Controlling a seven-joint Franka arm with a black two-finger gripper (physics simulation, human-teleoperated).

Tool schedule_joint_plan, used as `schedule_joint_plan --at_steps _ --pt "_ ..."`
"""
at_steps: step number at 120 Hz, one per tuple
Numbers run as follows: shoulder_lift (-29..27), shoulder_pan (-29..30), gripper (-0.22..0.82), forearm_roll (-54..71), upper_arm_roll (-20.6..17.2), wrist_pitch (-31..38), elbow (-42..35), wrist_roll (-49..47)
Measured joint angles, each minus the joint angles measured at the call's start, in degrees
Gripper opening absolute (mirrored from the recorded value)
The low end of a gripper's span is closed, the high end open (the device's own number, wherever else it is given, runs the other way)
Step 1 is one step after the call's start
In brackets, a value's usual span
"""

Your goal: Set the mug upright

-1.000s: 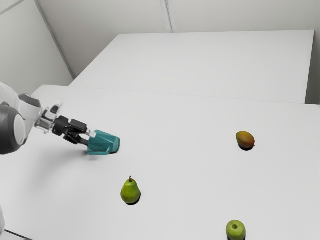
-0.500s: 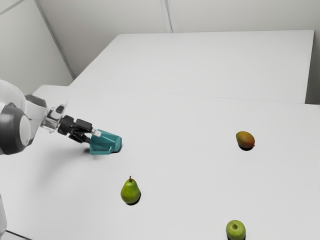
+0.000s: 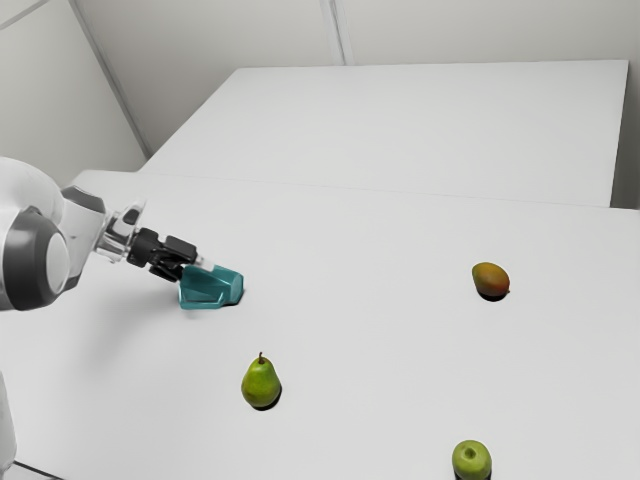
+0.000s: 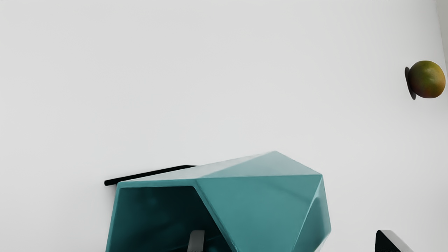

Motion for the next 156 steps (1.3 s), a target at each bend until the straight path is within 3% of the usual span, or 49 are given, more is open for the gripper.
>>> schedule_joint_plan --at_steps 91,156 --pt "0.0 -0.3 -0.06 -1.6 -0.1 1.0 -0.5 0.0" --pt "-6.0 -5.8 -0.17 1.5 -0.5 3.1 3.7 -0.4"
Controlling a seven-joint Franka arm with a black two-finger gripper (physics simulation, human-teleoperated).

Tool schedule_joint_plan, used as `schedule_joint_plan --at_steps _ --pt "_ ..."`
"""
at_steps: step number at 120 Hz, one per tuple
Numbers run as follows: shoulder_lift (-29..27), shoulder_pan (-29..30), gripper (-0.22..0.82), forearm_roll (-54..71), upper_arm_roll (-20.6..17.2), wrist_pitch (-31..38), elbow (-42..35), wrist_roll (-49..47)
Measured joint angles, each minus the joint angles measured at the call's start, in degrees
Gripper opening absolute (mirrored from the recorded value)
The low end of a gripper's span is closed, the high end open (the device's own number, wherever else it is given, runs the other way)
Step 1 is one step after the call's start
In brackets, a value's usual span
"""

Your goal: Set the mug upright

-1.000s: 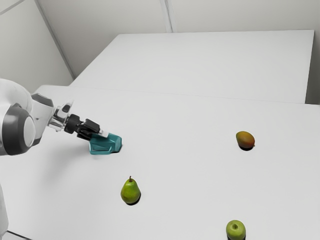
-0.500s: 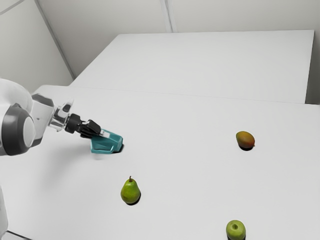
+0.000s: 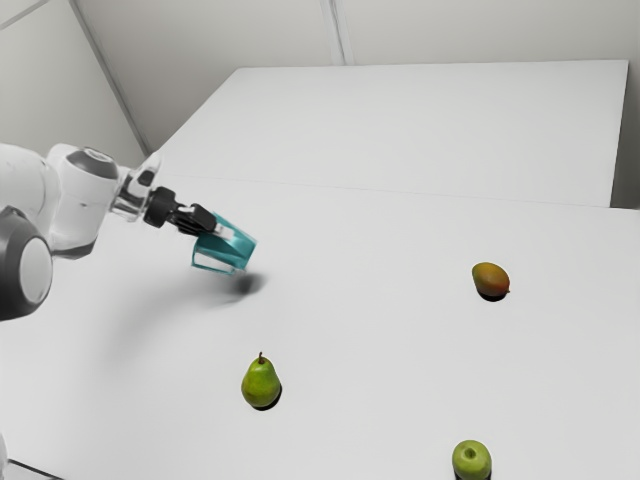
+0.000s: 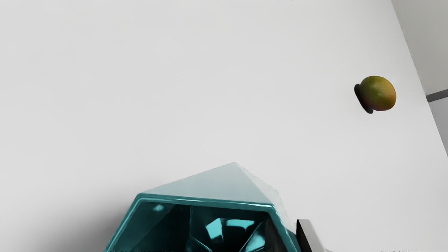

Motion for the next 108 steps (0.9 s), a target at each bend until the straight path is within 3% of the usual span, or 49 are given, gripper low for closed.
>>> schedule_joint_plan --at_steps 44,67,108 --pt "-8.8 -10.3 -0.17 29.3 -3.4 8.6 1.6 -5.9" --pt "-16.0 -15.3 -0.17 47.0 -5.3 15.2 -5.8 -11.4" --pt "-19.9 -19.9 -0.17 69.3 -8.6 27.3 -16.8 -23.8"
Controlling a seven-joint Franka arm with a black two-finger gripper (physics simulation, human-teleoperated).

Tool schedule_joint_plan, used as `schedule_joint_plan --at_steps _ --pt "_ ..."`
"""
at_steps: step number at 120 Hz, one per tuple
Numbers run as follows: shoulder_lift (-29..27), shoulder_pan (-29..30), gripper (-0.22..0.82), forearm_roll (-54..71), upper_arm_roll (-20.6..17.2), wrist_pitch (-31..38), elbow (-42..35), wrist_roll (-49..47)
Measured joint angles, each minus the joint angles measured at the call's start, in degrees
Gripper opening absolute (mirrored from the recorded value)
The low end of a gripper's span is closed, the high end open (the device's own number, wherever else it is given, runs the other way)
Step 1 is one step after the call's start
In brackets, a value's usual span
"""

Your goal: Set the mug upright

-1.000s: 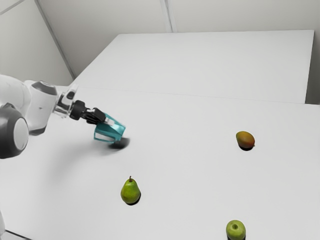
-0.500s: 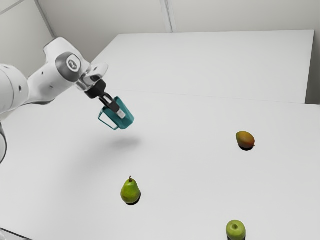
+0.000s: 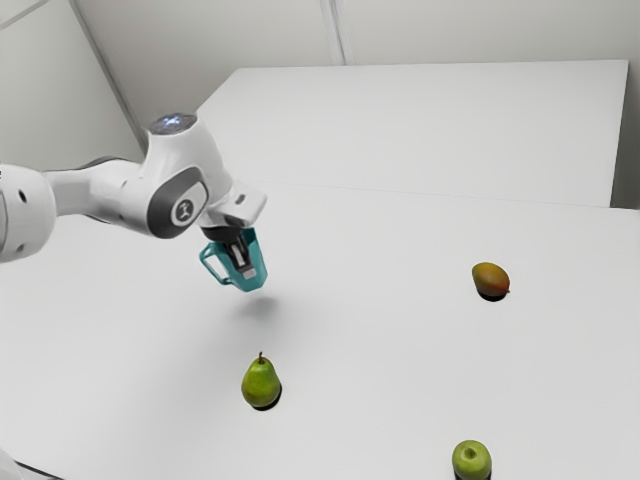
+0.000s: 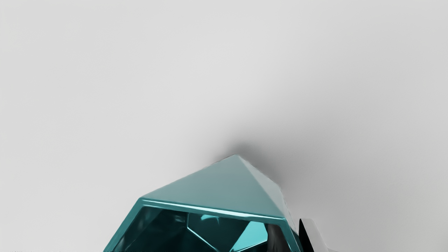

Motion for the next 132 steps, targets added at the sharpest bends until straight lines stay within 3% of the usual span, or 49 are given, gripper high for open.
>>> schedule_joint_plan --at_steps 71,102,132 --pt "1.6 7.0 -0.17 8.8 -2.2 7.9 -3.8 -16.0" --pt "2.8 6.7 -0.17 8.0 -1.4 9.3 -3.5 -19.8" --pt "3.2 2.3 -0.17 7.0 -1.5 10.1 -3.5 -22.2"
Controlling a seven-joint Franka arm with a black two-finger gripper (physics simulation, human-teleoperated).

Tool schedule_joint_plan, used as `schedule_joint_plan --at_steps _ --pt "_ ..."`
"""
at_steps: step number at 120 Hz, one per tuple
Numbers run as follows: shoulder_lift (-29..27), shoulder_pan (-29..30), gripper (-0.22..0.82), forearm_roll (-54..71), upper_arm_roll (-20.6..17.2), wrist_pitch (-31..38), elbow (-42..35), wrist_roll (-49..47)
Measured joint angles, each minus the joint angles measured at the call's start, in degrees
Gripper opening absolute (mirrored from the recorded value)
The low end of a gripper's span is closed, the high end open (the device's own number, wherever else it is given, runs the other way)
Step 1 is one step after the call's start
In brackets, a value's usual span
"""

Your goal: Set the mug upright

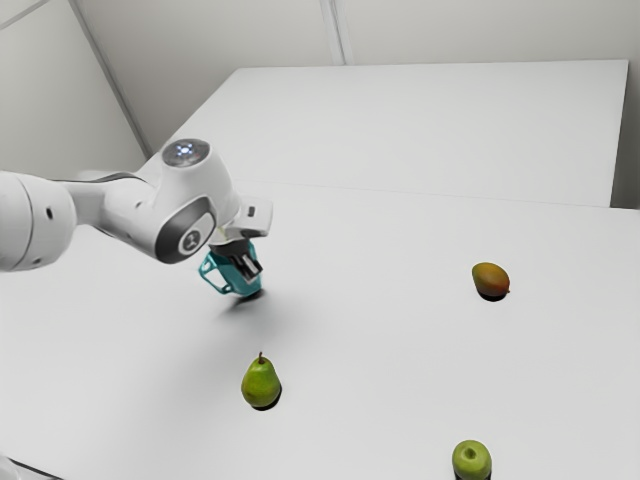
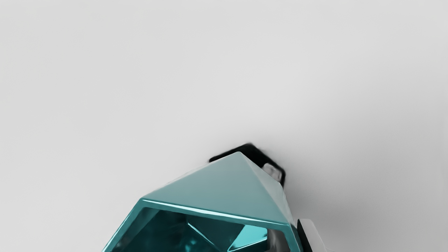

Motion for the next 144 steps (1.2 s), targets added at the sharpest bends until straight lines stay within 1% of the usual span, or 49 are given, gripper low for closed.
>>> schedule_joint_plan --at_steps 21,54,96,115,144 --pt "0.3 -1.9 -0.17 -0.1 0.0 0.3 0.0 -1.2" --pt "1.5 0.7 -0.17 -0.5 -0.1 1.2 -0.1 -2.6" --pt "2.1 0.2 -0.17 -0.7 -0.1 1.6 -0.1 -3.6" --pt "2.1 0.4 -0.08 -1.2 -0.1 1.5 0.0 -3.3" --pt "2.0 0.3 0.09 -1.4 -0.2 1.5 0.1 -2.8"
